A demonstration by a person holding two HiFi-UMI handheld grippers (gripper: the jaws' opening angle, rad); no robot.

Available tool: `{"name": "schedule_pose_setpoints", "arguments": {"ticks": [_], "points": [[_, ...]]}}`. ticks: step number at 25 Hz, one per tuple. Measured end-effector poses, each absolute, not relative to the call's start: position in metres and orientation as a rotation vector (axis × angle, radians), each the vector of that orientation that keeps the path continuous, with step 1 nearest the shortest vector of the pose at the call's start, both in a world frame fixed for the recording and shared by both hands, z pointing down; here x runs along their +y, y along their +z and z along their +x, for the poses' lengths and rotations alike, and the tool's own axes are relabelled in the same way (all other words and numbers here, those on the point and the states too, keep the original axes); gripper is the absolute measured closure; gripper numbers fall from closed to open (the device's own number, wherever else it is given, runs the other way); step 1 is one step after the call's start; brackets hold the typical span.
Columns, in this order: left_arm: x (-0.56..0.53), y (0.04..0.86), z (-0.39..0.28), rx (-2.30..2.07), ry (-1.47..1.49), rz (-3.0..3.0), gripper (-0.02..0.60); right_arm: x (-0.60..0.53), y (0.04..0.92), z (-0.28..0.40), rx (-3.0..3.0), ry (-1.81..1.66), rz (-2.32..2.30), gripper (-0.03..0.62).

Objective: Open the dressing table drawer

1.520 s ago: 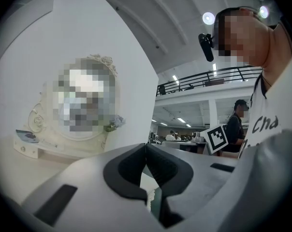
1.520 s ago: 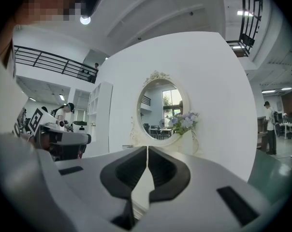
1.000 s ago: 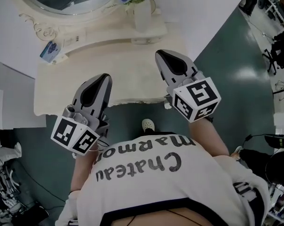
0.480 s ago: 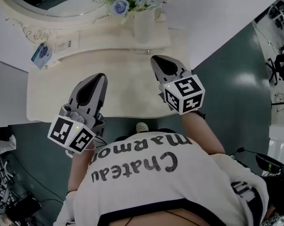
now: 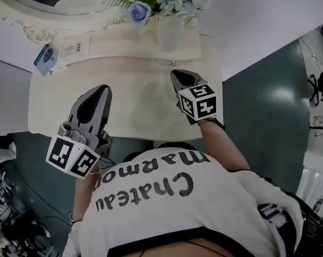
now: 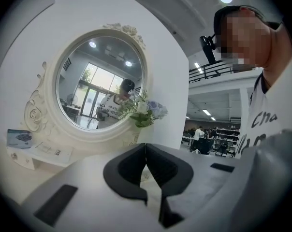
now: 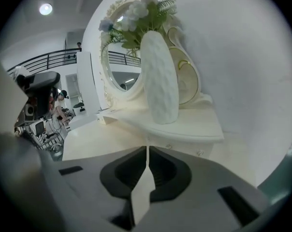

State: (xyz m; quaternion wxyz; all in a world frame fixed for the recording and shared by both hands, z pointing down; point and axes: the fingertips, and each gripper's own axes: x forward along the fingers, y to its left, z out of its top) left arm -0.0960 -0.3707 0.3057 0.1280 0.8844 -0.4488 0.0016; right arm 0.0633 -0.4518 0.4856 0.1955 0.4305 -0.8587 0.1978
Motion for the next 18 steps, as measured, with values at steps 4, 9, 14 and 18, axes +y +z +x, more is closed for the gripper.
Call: {"name": "schedule_pose_setpoints", "arguments": {"ticks": [4, 9, 14, 18], "points": [[-0.373, 0.309, -0.105, -1.342, 0.019, 2.549, 0.558, -0.460, 0.505, 0.066, -2.348, 0.517, 1.179, 0.566], [-0.373, 0.314, -0.115, -1.370, 0.037, 2.521, 0.558, -0.471, 0.516, 0.072, -2.313, 0.545, 1.220, 0.565], [-0.374, 0.314, -0.124, -1.400, 0.037, 2.506, 0.558, -0.479, 0.517, 0.070, -2.312, 0.569, 1.225, 0.480], [-0.372, 0.316, -0.128, -1.410, 0.049, 2.495, 0.558, -0.483, 0.522, 0.071, -2.281, 0.619, 1.249, 0.408]]}}
